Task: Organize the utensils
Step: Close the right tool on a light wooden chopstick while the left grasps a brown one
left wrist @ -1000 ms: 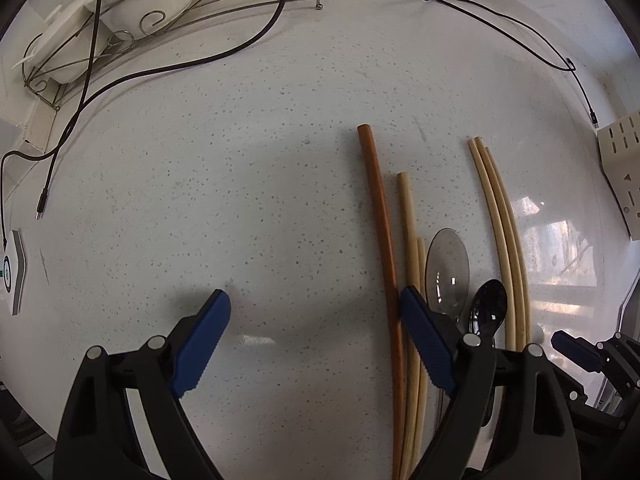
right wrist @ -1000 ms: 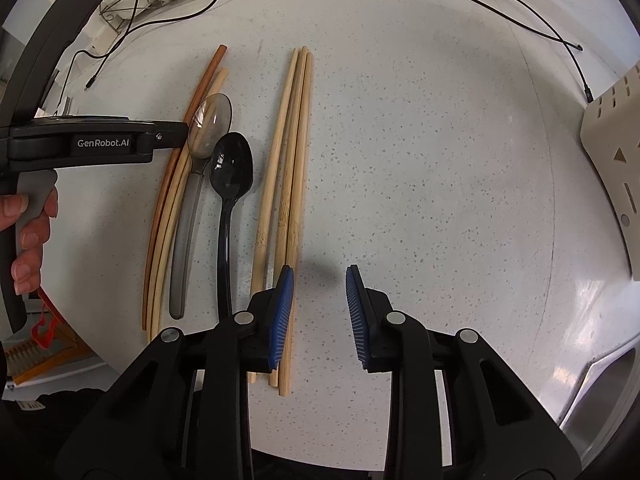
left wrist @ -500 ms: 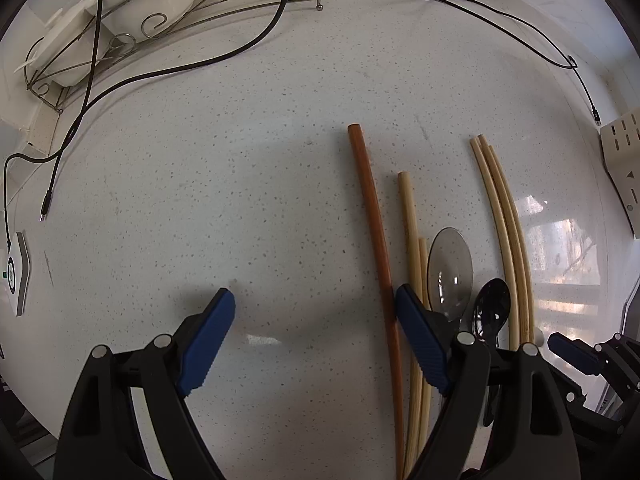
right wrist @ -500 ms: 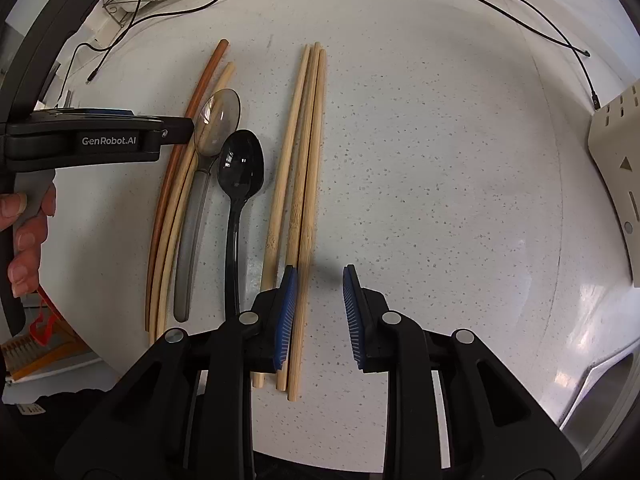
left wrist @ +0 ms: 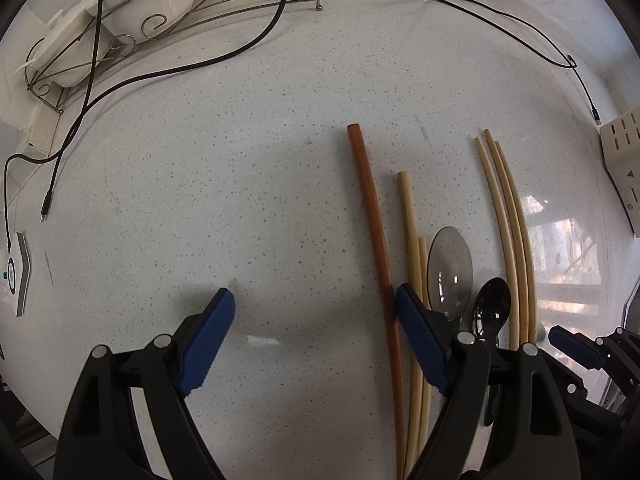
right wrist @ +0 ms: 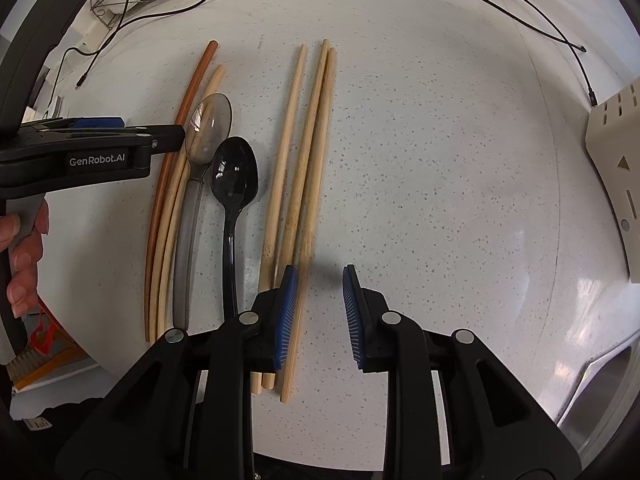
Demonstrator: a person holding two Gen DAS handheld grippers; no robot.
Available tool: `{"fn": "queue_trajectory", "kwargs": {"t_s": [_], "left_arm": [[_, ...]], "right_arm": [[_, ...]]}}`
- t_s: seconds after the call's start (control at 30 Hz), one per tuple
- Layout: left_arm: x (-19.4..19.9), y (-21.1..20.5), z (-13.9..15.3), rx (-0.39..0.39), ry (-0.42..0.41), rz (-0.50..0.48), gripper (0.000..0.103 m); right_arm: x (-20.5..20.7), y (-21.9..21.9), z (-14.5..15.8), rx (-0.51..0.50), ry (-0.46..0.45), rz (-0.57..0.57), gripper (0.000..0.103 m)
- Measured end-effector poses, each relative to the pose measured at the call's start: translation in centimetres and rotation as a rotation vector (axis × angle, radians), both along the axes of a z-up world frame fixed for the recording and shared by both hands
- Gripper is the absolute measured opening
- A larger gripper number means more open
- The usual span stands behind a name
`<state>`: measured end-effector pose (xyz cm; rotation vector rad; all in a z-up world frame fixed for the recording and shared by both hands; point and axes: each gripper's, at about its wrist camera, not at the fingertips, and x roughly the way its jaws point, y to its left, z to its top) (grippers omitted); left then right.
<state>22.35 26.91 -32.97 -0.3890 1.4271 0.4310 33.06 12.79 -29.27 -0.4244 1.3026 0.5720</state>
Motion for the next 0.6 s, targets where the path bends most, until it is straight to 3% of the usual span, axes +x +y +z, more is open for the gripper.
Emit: {"fn": "queue_trajectory", "kwargs": {"t_s": [0.43, 0.6], "left_arm": [[0.5, -0.2, -0.1, -0.001, 0.006, -0.017, 0.081], [0.8, -0.3, 0.2, -0.005, 0.010, -0.041, 0.070]], "right_arm": [[-0.3, 1.7, -0.7, -0.056, -0.015, 0.021, 0.017], [-0.8, 2.0, -0.9, -0.067, -0.014, 0.027, 0.017]]}}
